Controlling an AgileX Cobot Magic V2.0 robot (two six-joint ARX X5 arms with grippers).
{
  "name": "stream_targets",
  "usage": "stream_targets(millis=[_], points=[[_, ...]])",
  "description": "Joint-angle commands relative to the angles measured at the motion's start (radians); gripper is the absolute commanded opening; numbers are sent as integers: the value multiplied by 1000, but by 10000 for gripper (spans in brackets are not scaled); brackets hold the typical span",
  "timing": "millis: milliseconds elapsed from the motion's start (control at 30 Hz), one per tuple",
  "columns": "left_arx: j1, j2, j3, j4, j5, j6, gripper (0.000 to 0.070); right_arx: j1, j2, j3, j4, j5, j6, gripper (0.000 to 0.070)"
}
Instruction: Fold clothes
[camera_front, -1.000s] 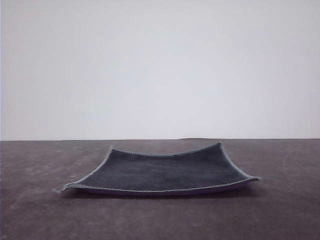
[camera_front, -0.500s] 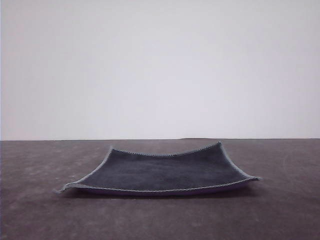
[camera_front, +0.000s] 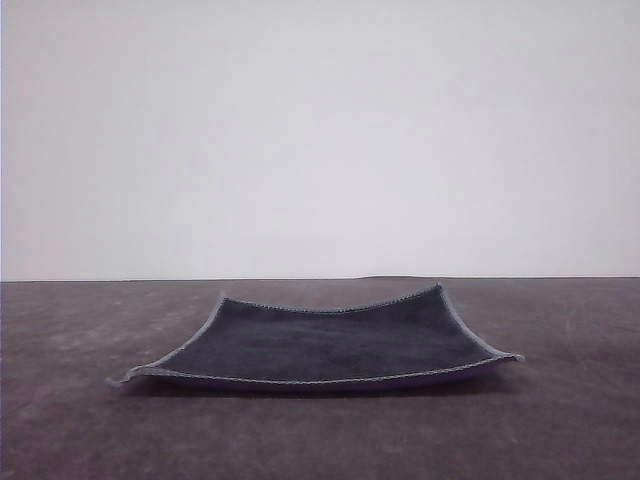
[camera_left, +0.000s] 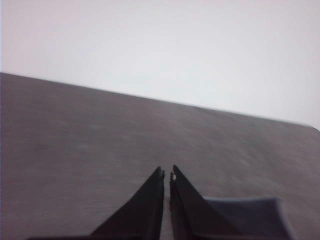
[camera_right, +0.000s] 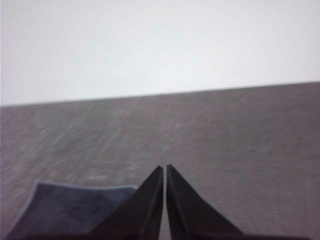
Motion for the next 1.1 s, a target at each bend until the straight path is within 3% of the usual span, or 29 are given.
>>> stream_targets(millis=[0,133,300,533,733,833,933,1000,1067], points=[[-2,163,100,-9,95,19,5,2,167,100,-16,-52,6,6],[-18,434,278,-55,248,45,5,4,456,275,-80,-197,-17,6],[-32,696,411,-91,340,70,6,4,743,402,-92,-333,-20,7],[-66,939,455,-83,392,72,6,17,970,454,-45,-392,-14,25],[-90,1030,455,-78,424,81,9,23,1012,454,-43,-408,-17,170],[-95,1035,455,-62,424,80,69,22,1011,454,-29,-408,-16,289],[-96,1035,455,-56,431,79,258,22,1011,454,-32,-406,-17,447],[-99,1035,455,-59,431,76,368,22,1011,454,-34,-406,-20,481],[-99,1035,455,-59,431,76,396,22,1011,454,-34,-406,-20,483]])
